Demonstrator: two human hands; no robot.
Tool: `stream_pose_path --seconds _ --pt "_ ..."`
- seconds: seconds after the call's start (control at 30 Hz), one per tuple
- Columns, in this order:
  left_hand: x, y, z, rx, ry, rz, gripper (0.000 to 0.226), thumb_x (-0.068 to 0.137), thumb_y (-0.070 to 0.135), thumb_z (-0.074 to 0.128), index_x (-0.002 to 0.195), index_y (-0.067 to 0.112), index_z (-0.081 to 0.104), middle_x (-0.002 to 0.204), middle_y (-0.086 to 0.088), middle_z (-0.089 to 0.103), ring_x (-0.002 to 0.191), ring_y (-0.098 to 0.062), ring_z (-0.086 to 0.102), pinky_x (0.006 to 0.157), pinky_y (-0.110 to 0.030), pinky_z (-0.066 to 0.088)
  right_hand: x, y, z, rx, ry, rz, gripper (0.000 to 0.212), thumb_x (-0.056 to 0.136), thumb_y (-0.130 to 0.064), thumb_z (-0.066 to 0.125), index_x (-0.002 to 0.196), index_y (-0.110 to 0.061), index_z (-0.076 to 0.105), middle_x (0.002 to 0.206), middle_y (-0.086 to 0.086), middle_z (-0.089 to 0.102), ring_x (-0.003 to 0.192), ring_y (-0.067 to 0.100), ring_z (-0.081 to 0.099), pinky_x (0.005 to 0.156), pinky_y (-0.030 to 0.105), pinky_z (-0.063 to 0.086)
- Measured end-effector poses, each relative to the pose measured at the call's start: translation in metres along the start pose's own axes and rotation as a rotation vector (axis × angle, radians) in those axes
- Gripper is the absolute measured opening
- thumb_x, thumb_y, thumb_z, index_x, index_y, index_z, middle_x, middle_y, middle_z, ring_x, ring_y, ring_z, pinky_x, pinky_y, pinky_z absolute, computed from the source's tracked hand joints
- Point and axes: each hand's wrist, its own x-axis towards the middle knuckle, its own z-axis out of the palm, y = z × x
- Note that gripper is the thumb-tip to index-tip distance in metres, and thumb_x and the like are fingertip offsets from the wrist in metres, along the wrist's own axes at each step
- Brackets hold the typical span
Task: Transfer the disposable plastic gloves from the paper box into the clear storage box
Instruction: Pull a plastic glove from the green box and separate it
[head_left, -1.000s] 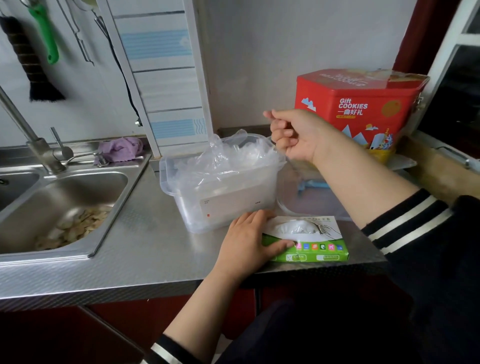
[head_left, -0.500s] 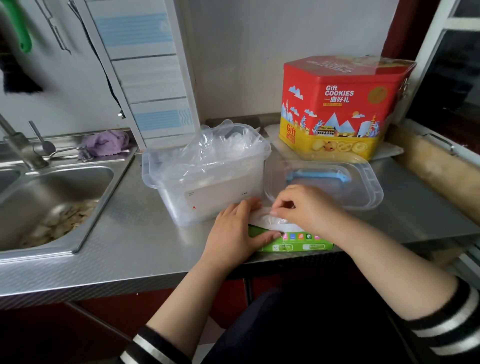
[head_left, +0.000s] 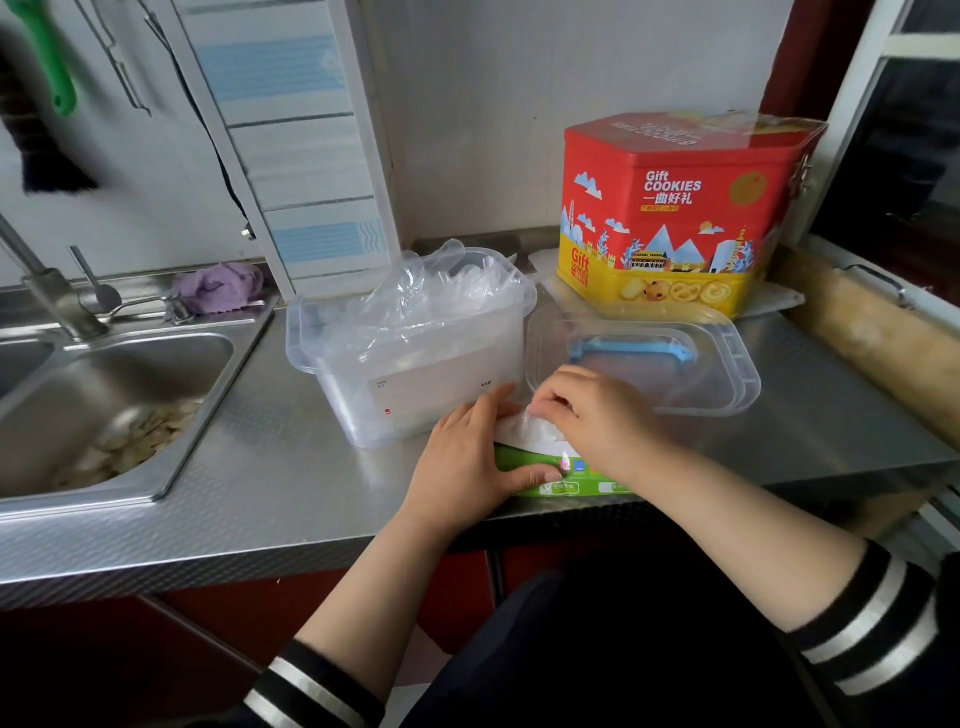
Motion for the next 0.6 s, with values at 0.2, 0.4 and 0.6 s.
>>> stream_pose_path --seconds 0.2,0.4,0.6 --pt "-0.001 0.0 0.001 0.044 0.016 -0.026 0.075 0.06 0.069 0.075 0.112 0.019 0.052 0.105 0.013 0.056 0.106 -0.01 0.051 0.089 -0.021 0.033 0.008 -0.013 -0.022 0.467 0.304 0.179 0.019 0.097 -0.02 0.054 0.084 -0.01 0.063 0.065 -0.011 0.053 0.058 -0.007 0.048 0.06 0.018 0.039" --pt "0.0 -0.003 0.002 0.017 0.005 0.009 0.092 0.062 0.073 0.07 0.134 0.021 0.046 0.127 0.015 0.058 0.121 -0.007 0.048 0.104 -0.024 0.033 0.014 -0.028 -0.056 0.354 -0.144 0.101 0.084 0.071 -0.065 0.056 0.143 -0.028 0.032 0.136 -0.015 0.04 0.124 0.0 0.039 0.097 0.017 0.033" --pt "-0.002 -0.003 0.002 0.019 0.006 0.031 0.089 0.062 0.074 0.067 0.132 0.023 0.046 0.128 0.018 0.057 0.12 -0.006 0.048 0.102 -0.022 0.032 0.023 -0.018 -0.043 0.11 0.083 0.172 0.017 0.088 -0.013 0.062 0.102 -0.023 0.065 0.086 -0.003 0.069 0.077 0.017 0.065 0.07 0.034 0.054"
